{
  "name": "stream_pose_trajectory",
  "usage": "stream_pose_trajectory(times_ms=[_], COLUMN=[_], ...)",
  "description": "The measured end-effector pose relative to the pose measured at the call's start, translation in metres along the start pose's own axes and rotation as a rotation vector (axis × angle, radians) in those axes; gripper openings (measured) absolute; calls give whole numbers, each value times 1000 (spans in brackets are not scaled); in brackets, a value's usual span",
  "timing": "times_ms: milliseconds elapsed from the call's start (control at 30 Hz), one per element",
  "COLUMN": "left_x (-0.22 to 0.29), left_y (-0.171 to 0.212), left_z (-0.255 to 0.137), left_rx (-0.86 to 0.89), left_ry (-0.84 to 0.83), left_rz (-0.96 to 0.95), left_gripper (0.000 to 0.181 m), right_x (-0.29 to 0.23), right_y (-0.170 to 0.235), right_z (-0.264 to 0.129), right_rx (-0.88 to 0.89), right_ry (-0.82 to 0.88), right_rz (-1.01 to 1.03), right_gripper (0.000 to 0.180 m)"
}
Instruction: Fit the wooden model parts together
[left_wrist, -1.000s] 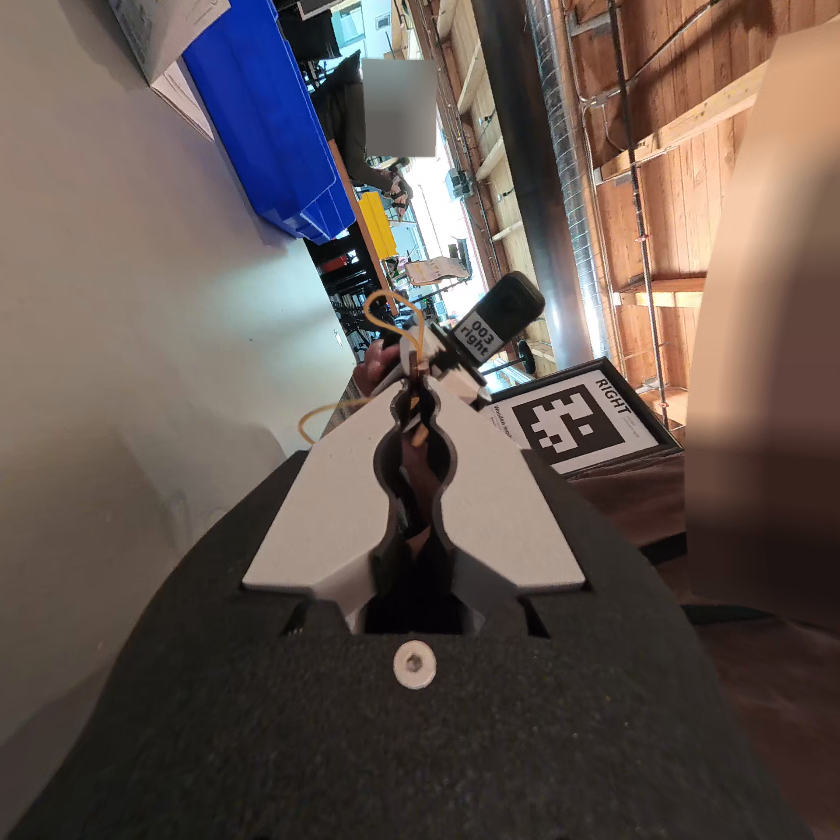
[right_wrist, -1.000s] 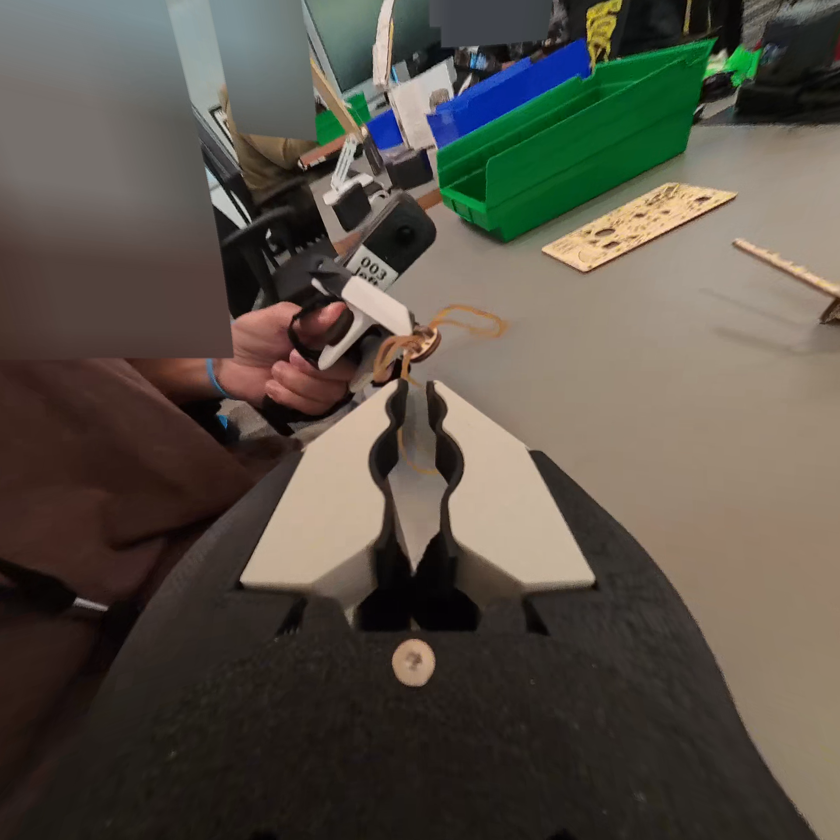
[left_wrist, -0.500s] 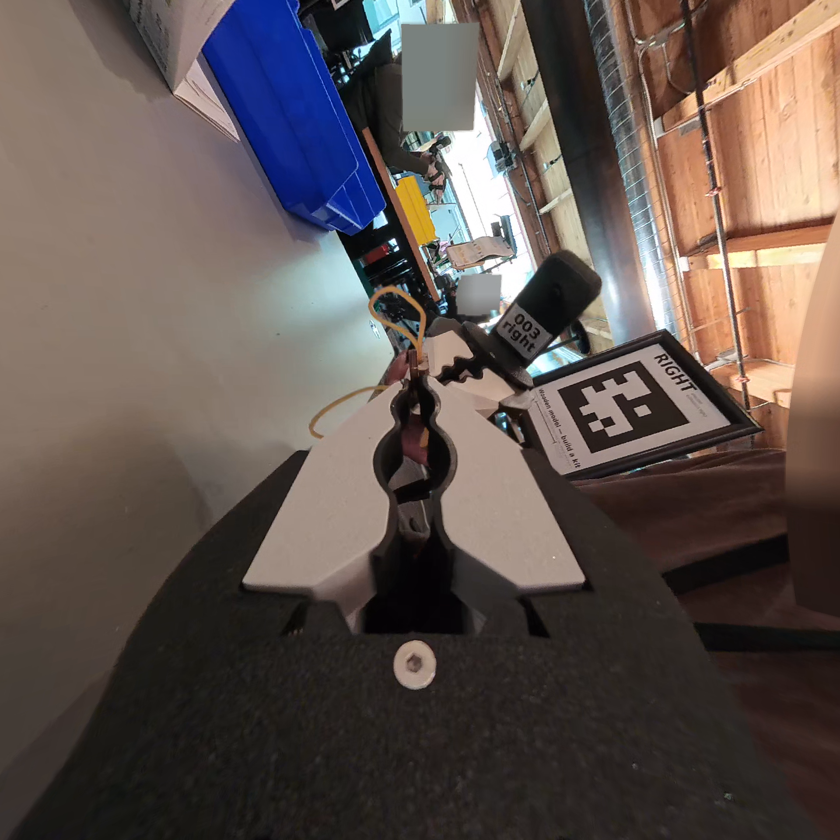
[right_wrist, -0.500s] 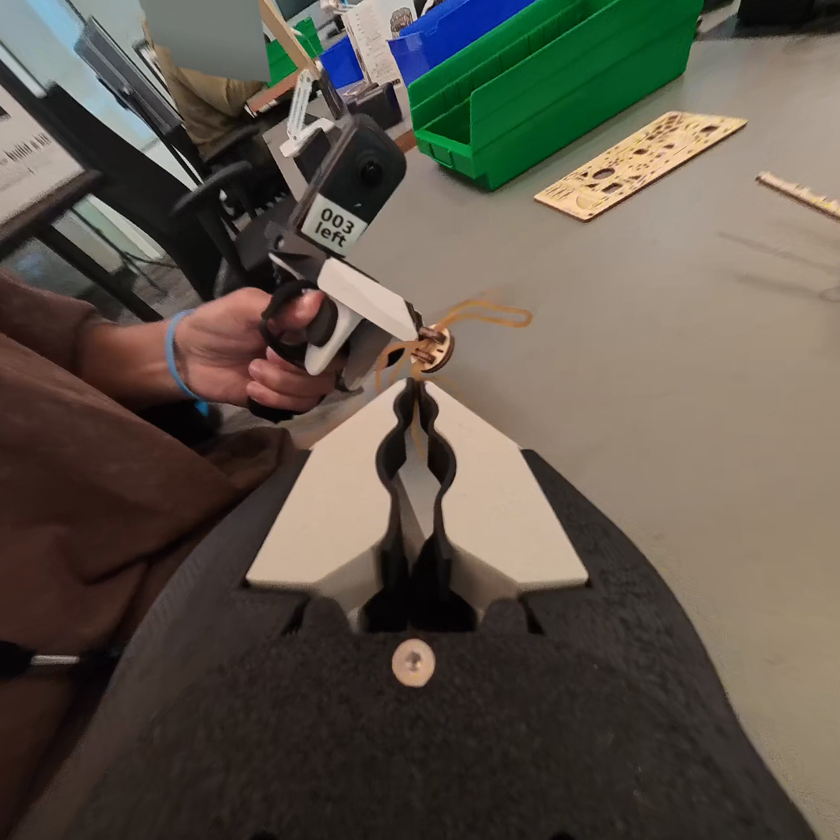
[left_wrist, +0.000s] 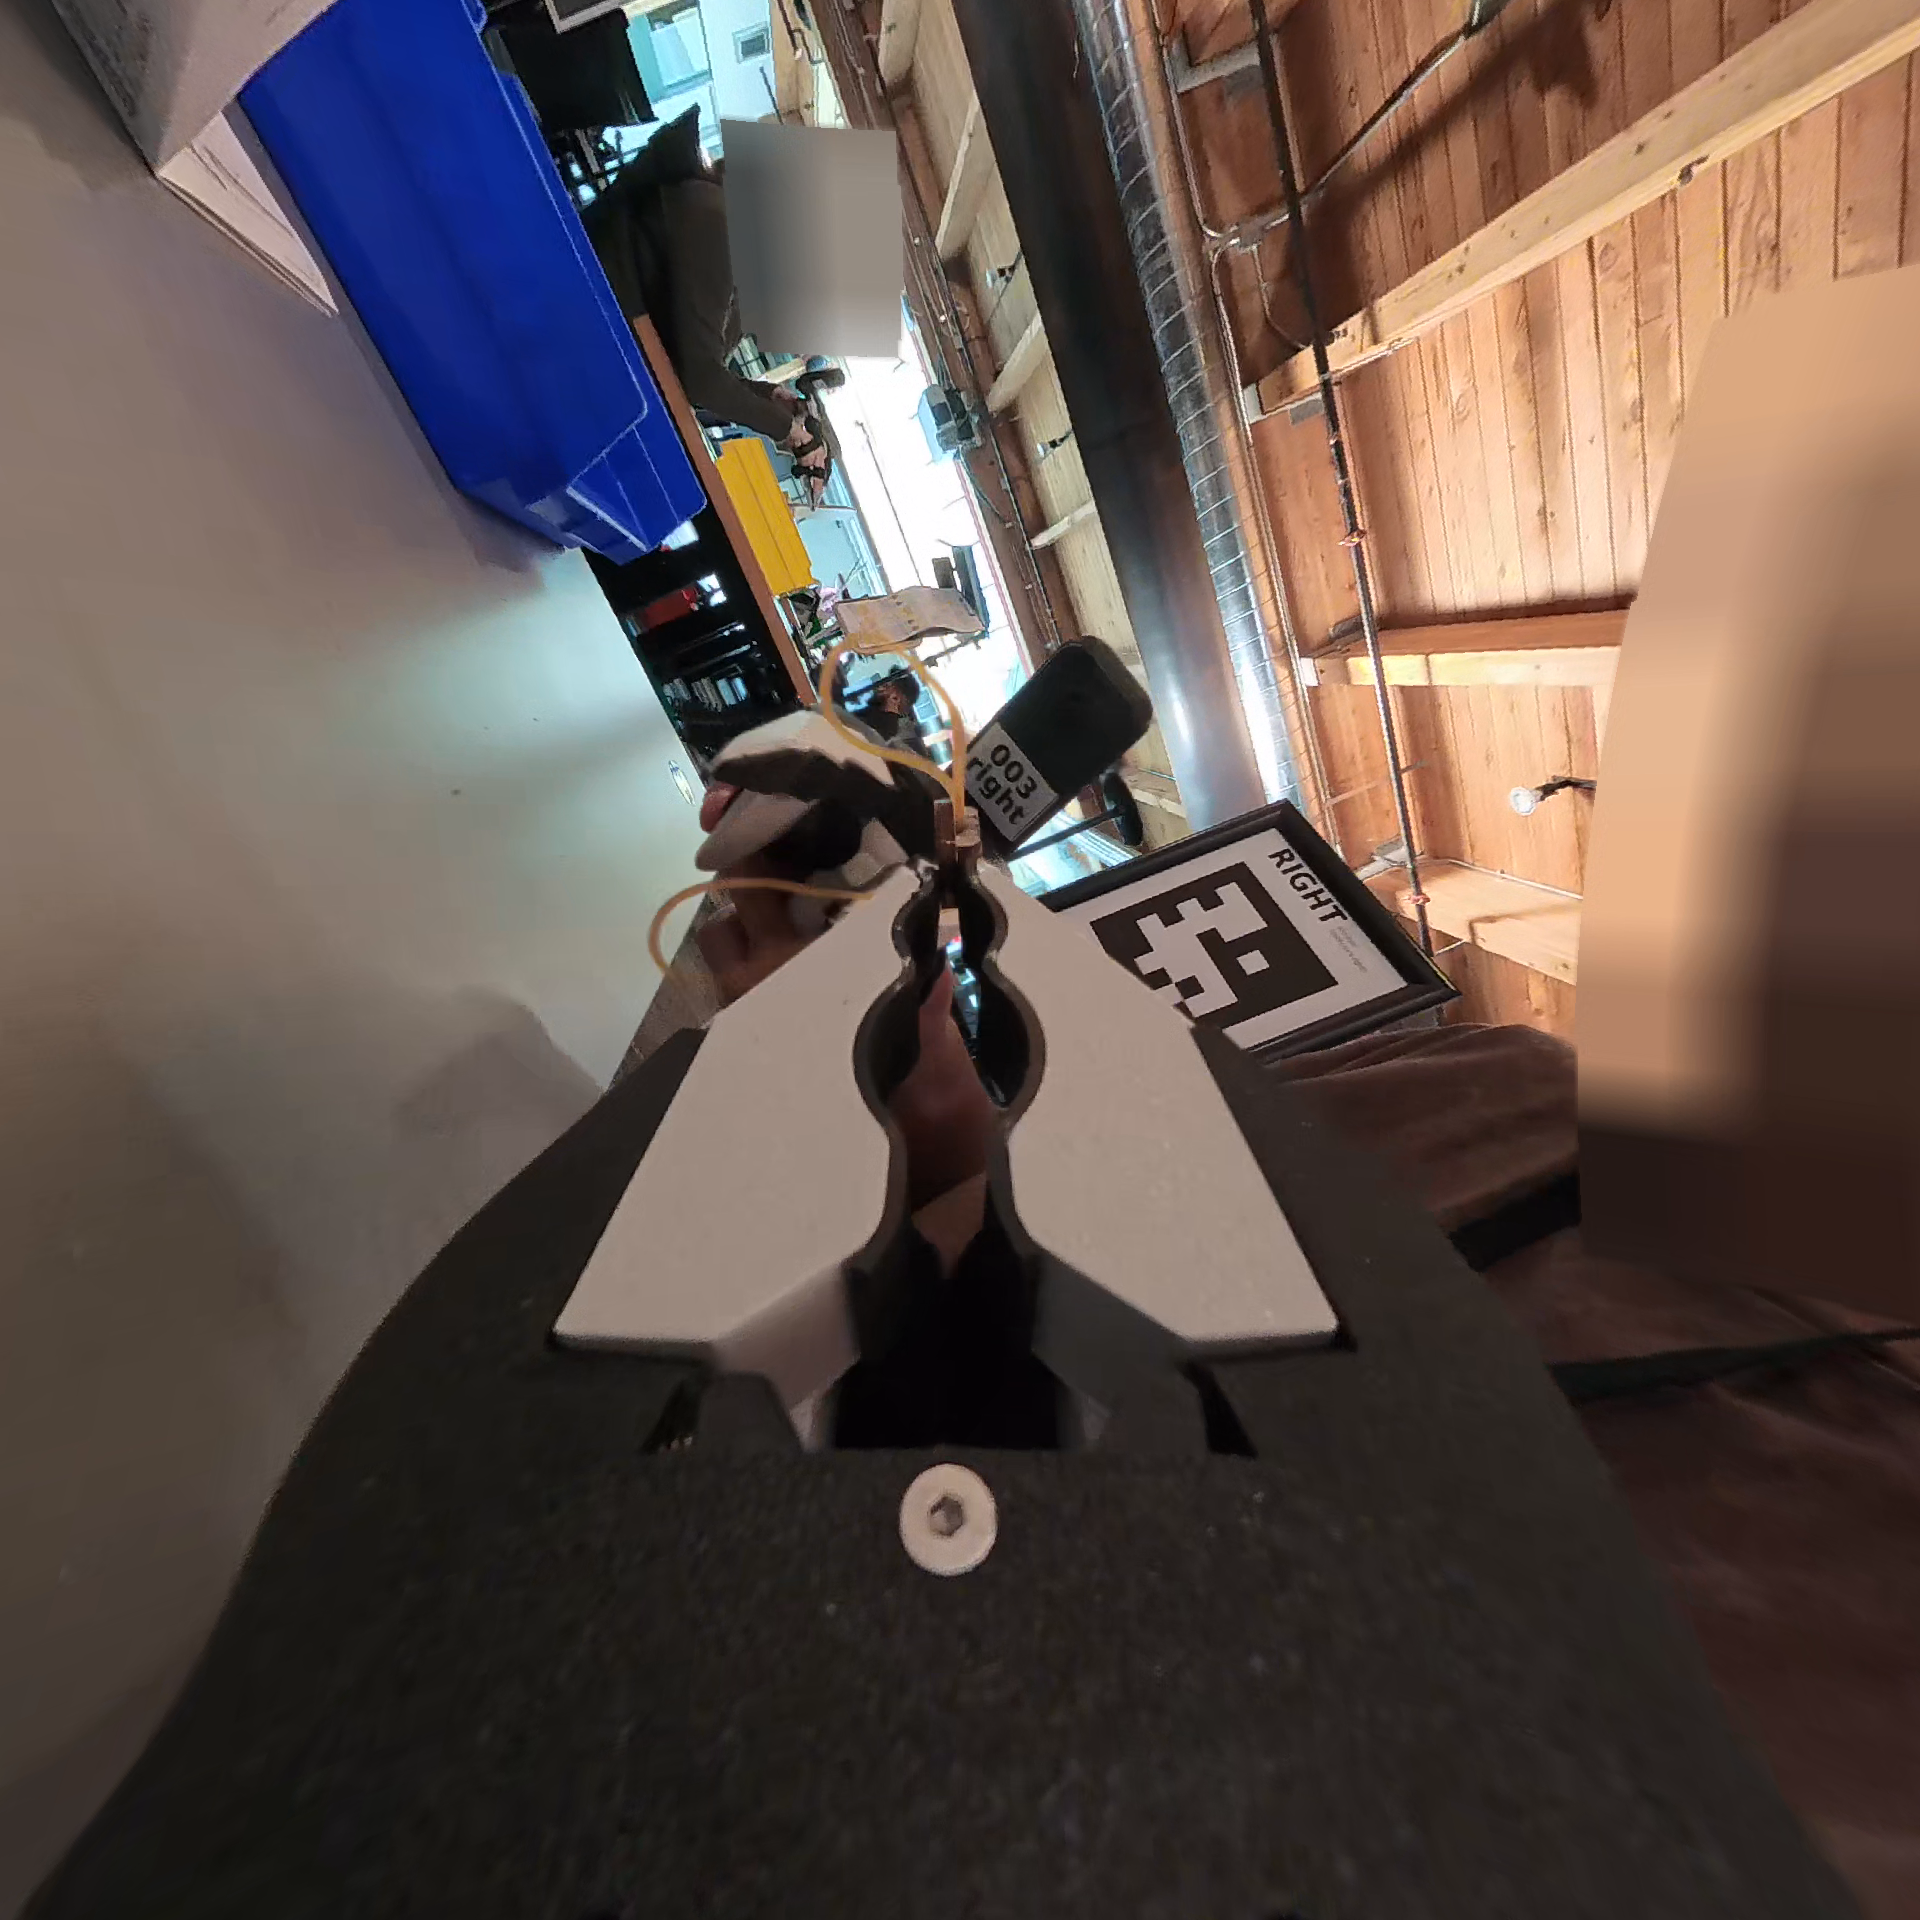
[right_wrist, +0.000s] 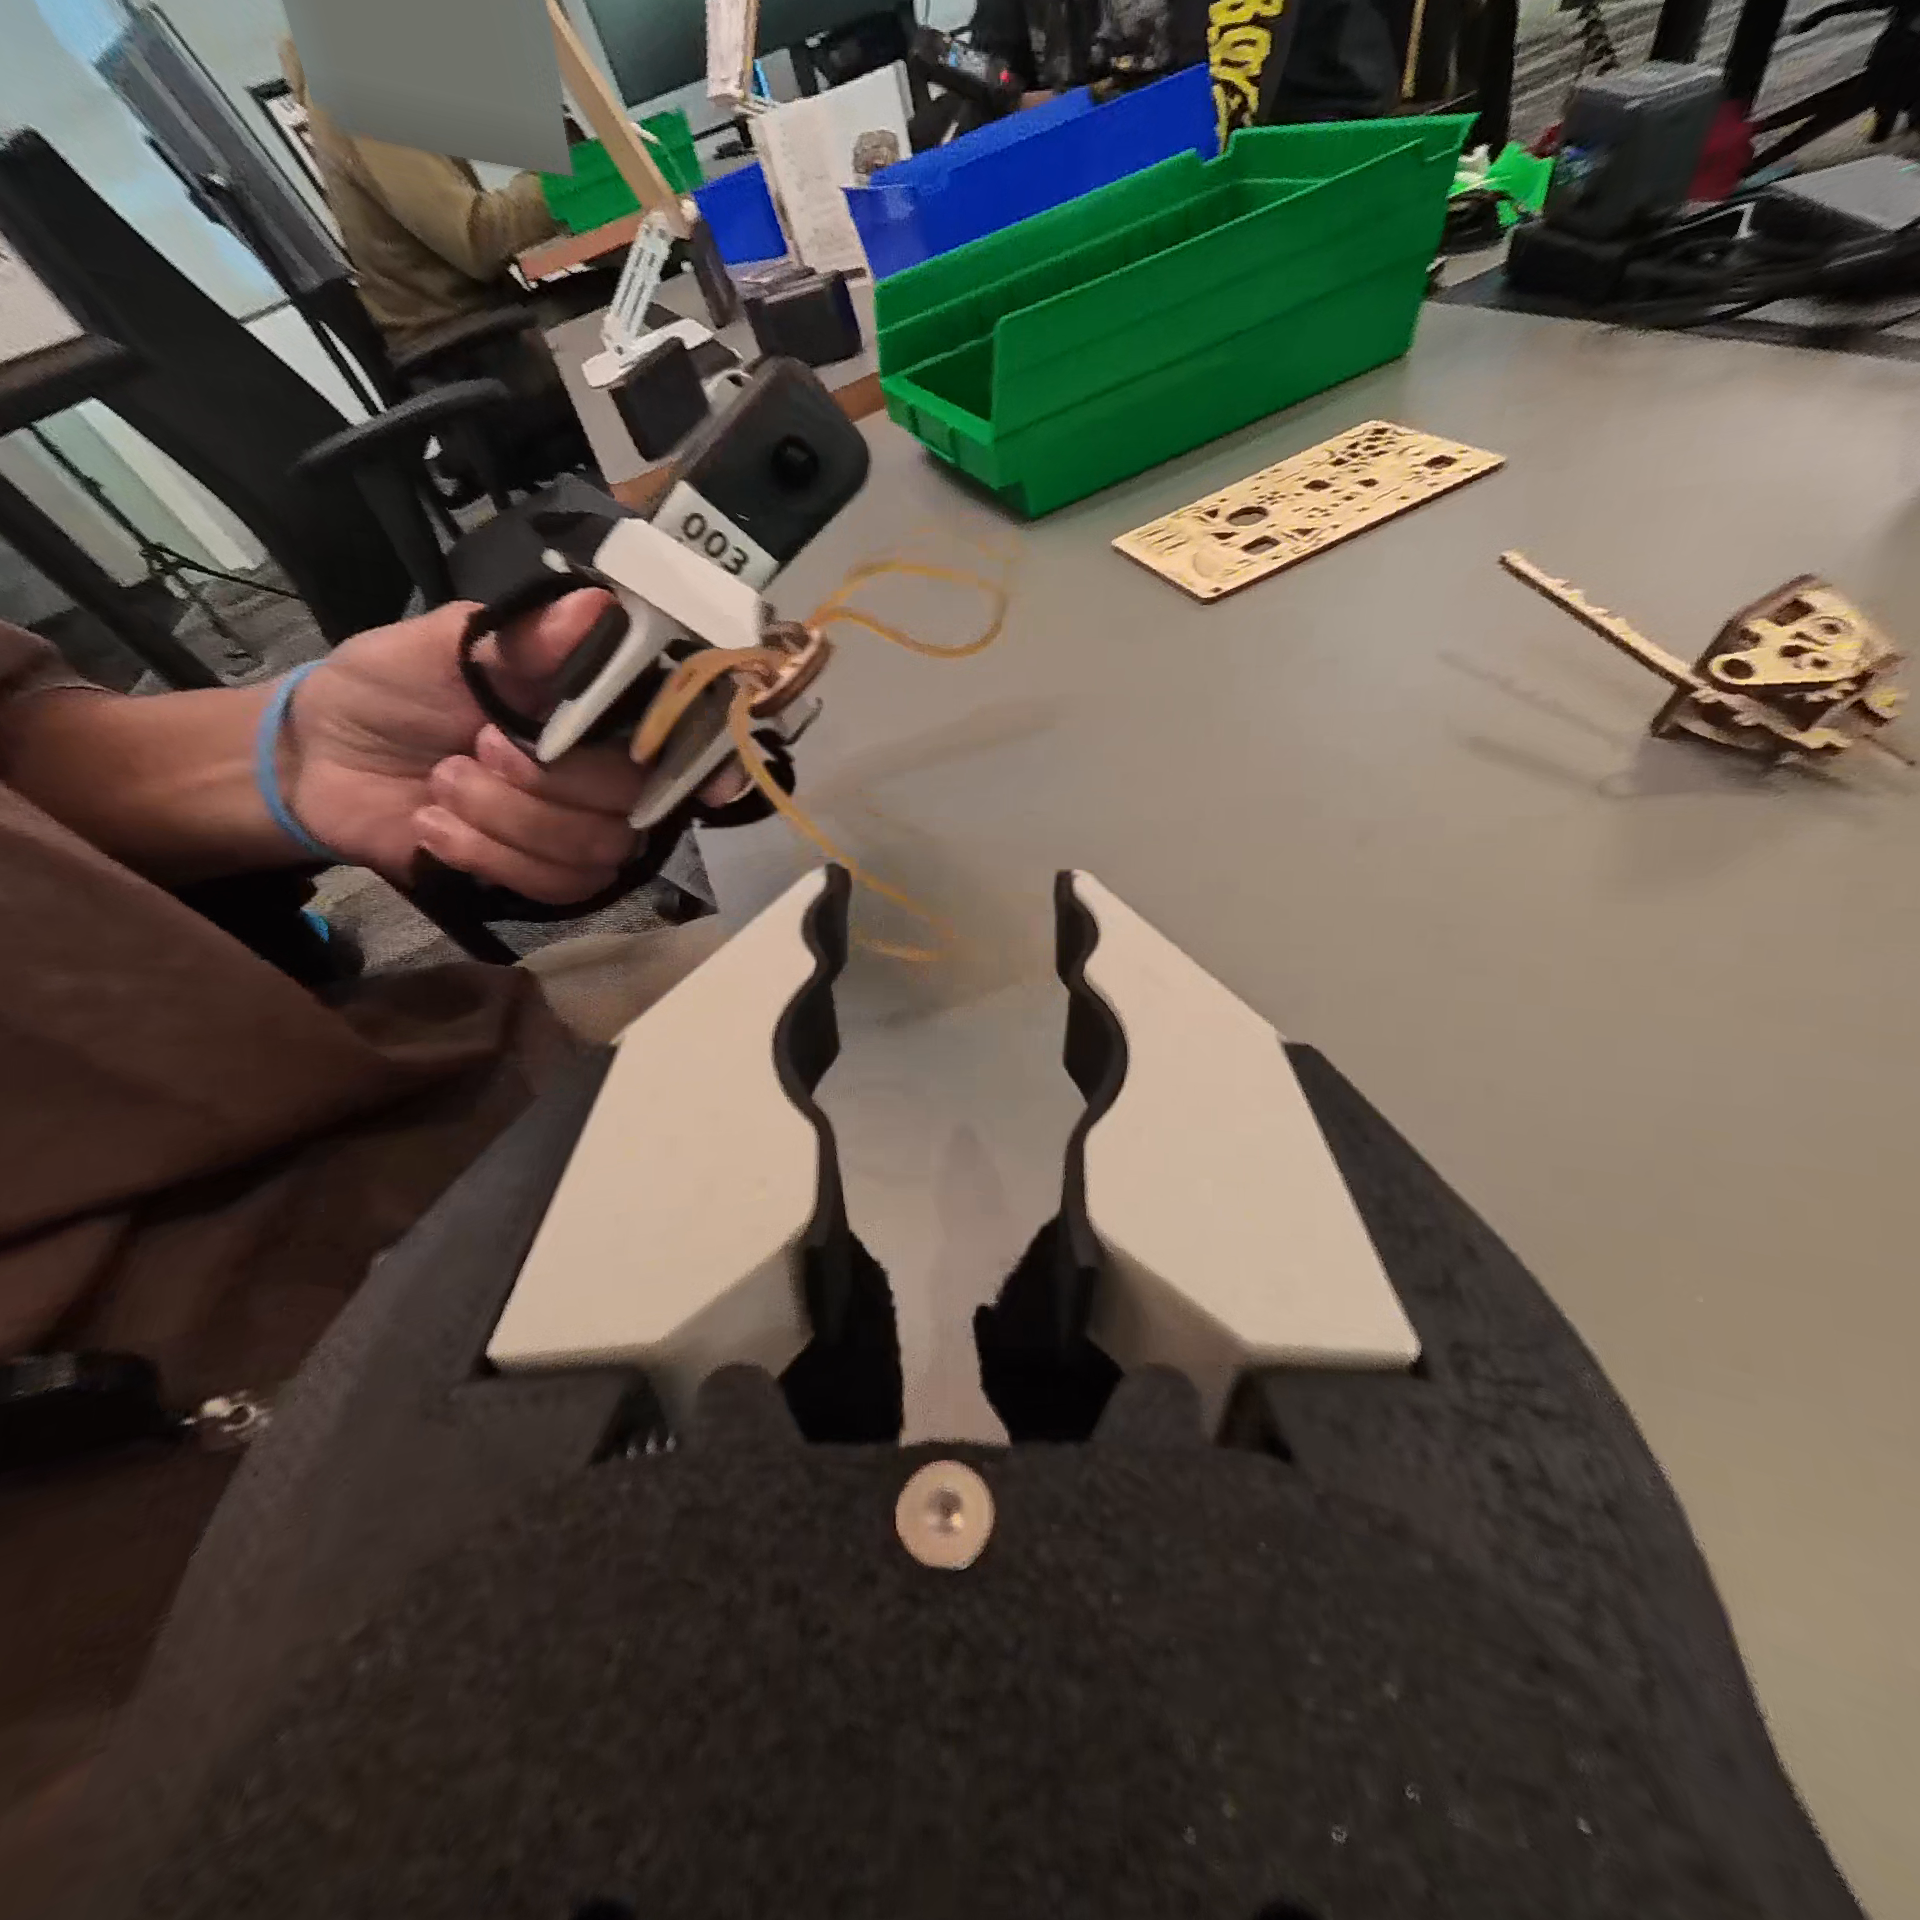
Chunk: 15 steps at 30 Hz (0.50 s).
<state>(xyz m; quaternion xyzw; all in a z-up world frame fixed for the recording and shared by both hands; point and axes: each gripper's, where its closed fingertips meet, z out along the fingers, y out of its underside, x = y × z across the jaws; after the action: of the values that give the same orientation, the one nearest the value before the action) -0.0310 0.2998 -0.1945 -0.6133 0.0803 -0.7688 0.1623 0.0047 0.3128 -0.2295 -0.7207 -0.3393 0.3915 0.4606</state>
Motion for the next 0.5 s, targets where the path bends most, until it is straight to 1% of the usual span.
stream_pose_trajectory(times_ms=[67,133,200,367,433,500], left_x=[1,5,11,22,14,11], left_y=[1,1,4,5,8,12], left_z=[-2,-3,-2,-1,-1,1], left_rx=[-5,-5,-37,-85,-133,-165], left_ry=[-16,-51,-114,-338,-447,-493], left_rz=[25,111,262,730,861,942], left_gripper=[1,1,0,1,1,1], right_x=[4,2,-7,-37,-49,-52], right_y=[-4,-12,-24,-47,-52,-51], right_z=[-2,-5,-10,-20,-22,-20], right_rx=[16,63,126,255,291,287], right_ry=[19,19,-10,-99,-151,-188], right_rz=[7,18,19,-28,-35,9], right_gripper=[39,38,36,28,28,28])
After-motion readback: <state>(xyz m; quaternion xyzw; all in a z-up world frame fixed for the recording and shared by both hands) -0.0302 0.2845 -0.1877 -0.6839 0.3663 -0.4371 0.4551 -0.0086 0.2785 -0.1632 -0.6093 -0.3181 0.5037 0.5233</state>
